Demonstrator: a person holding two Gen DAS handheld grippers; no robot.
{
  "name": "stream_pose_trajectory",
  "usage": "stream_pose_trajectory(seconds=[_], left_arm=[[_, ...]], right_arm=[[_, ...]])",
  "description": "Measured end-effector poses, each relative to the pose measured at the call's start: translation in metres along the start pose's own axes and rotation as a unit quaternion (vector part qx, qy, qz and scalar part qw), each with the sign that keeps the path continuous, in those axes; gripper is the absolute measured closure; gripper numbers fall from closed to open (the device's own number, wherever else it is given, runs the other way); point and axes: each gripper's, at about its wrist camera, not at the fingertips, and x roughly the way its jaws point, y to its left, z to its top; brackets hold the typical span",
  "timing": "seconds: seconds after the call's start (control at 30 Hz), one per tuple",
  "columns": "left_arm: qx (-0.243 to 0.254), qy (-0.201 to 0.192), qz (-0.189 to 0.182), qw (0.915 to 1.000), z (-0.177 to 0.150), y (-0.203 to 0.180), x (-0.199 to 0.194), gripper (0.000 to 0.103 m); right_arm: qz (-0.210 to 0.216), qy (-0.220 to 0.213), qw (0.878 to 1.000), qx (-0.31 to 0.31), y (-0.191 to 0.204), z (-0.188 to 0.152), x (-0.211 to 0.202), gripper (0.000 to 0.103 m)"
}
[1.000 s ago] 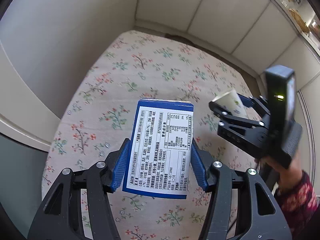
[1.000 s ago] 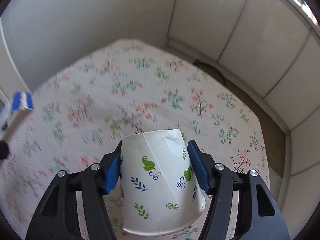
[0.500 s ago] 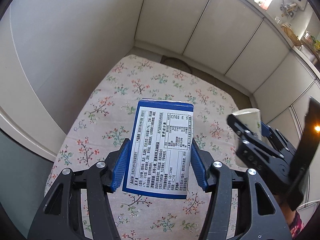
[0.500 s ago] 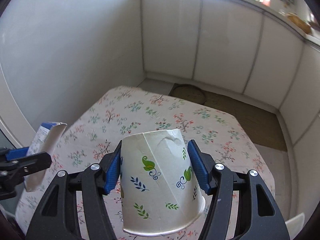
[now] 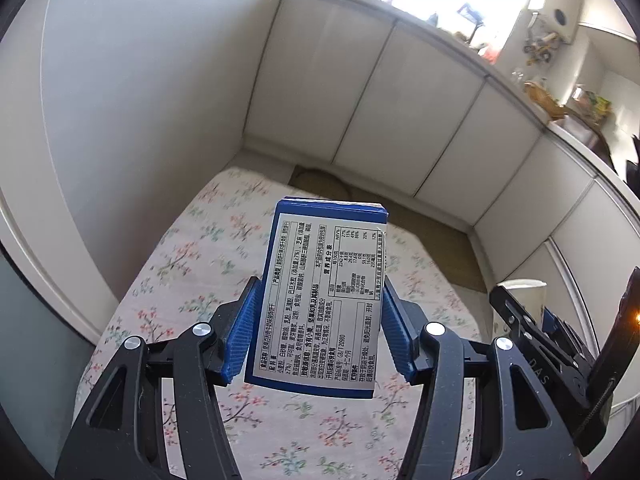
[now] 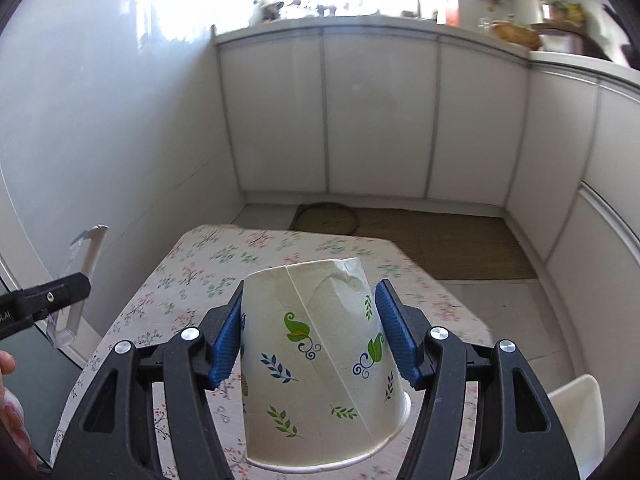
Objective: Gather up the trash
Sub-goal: 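Carry the cup to the bin and drop it with the right tool while left holds card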
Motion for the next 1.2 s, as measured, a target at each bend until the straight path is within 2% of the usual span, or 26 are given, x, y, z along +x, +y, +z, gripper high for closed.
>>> stream_pose_trajectory(seconds=[0.2,0.5,0.83,1.03,1.2], left_arm=[[0.025,-0.021,-0.023,0.9992,-0.012,-0.033,-0.009,0.048],[0.07,-0.008,-0.057,0.9959,-0.034,-0.082,-0.001,0.048],[0.107,0.003,-0.092,0.99,-0.067,-0.132,0.002,0.048],[0.124,0.02,-0.109,0.9861,-0.086,-0.16,0.011,0.048],[0.134,0.033,-0.118,0.9833,-0.102,-0.178,0.02,0.048]], right_arm=[[-0.034,-0.03,0.999,0.01,-0.032,-0.008,-0.036,0.041],[-0.085,-0.056,0.995,0.023,-0.094,-0.028,-0.086,0.041],[-0.144,-0.05,0.986,0.069,-0.171,-0.054,-0.117,0.041],[-0.188,-0.047,0.976,0.096,-0.214,-0.068,-0.133,0.041],[-0.22,-0.026,0.968,0.122,-0.249,-0.085,-0.14,0.041]])
